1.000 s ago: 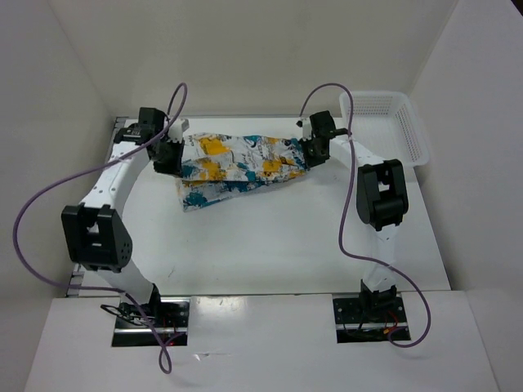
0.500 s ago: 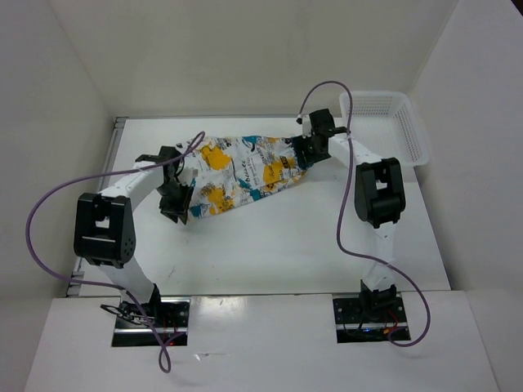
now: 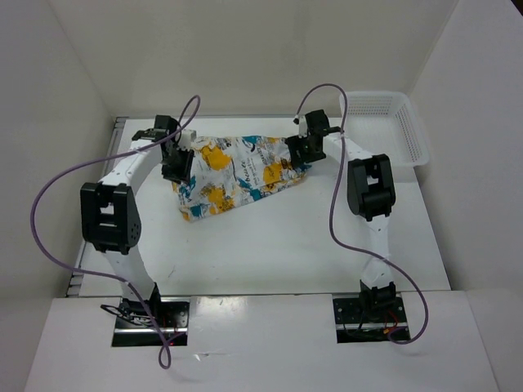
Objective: Fold and stack the shorts
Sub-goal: Fold the shorts
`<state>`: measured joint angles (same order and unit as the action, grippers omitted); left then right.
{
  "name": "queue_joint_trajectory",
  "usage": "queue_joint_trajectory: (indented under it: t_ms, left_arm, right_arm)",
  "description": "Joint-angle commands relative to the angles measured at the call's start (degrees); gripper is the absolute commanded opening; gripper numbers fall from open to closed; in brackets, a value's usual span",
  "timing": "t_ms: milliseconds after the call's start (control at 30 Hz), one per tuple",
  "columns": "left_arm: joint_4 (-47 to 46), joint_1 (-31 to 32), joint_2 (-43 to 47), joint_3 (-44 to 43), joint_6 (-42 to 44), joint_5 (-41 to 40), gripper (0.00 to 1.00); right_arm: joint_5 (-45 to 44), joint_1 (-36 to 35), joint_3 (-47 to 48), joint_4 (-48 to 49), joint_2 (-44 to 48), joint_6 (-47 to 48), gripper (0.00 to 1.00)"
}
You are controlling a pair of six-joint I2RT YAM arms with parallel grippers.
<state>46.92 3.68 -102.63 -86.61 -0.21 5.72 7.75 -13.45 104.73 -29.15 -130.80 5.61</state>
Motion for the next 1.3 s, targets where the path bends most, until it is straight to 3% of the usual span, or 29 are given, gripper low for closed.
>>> queue_joint_trajectory:
  t_ms: [0, 133, 167, 300, 367, 500, 533, 567, 600, 633, 667, 733, 867, 1000, 1100, 1267]
  left_arm:
    - [-3.4, 0.4, -7.0, -0.6, 0.2, -0.6, 0.44]
    - [-6.5, 1.0, -12.4, -0.7, 0.2, -4.5, 0.44]
    - [-7.0, 1.0, -12.4, 0.9, 0.2, -5.1, 0.44]
    - [-8.2, 1.0, -12.3, 4.6, 0.2, -7.3, 0.43]
    - [-8.7, 1.0, -11.2, 6.9, 0.2, -8.4, 0.38]
    - [-8.2, 1.0, -5.8, 13.0, 0.2, -7.7, 0.32]
    - [-6.7, 1.0, -4.7, 14.1, 0.2, -6.5, 0.32]
    - [-6.7, 1.0, -3.6, 16.3, 0.2, -6.5, 0.32]
    - [-5.6, 1.0, -1.6, 17.3, 0.2, -5.8, 0.32]
    - [-5.1, 1.0, -0.7, 18.3, 0.2, -5.8, 0.32]
    - [-5.1, 1.0, 0.1, 19.2, 0.2, -5.8, 0.32]
    - [-4.6, 1.0, 1.2, 20.7, 0.2, -6.3, 0.32]
    - [-2.3, -0.1, 1.2, 16.7, 0.2, -7.7, 0.33]
    - [-3.0, -0.6, 2.8, 6.4, 0.2, -4.8, 0.40]
    - [-3.6, -0.6, -1.9, -2.1, 0.2, -4.1, 0.42]
    - [-6.7, -0.6, -11.6, -5.8, 0.2, -5.5, 0.43]
  right_arm:
    - [0.5, 0.4, 2.9, 1.7, -2.2, -1.6, 0.78]
    - [1.1, 0.4, 2.9, 1.7, -2.7, -3.0, 0.45]
    - [0.3, 0.4, 2.9, 1.7, -2.7, -3.5, 0.31]
    - [-1.9, 0.4, -0.1, 1.7, 0.5, -3.5, 0.03]
    - [-2.6, 0.4, -2.1, 1.1, 4.3, -2.0, 0.00]
    - [3.0, 0.4, -14.7, -2.2, 14.7, -0.3, 0.00]
    - [6.9, 0.4, -17.7, -3.1, 17.3, -0.3, 0.04]
    - [8.8, 0.4, -20.7, -4.7, 19.8, 0.2, 0.13]
    - [10.6, 0.4, -27.0, -5.3, 24.7, 0.2, 0.29]
    - [13.5, 0.4, -29.7, -5.3, 26.9, 0.2, 0.61]
    - [14.6, 0.4, -33.7, -6.0, 28.7, 0.2, 0.73]
    - [15.2, 0.4, -34.7, -6.0, 32.3, 0.7, 0.88]
    - [9.3, 0.4, -27.2, -4.8, 32.8, 2.4, 0.88]
    - [7.7, 0.4, -20.5, -2.1, 27.6, 2.4, 0.79]
    - [7.7, 0.4, -16.8, -0.6, 22.0, 1.7, 0.76]
    - [6.3, -0.1, -11.2, 0.7, 12.0, 2.5, 0.78]
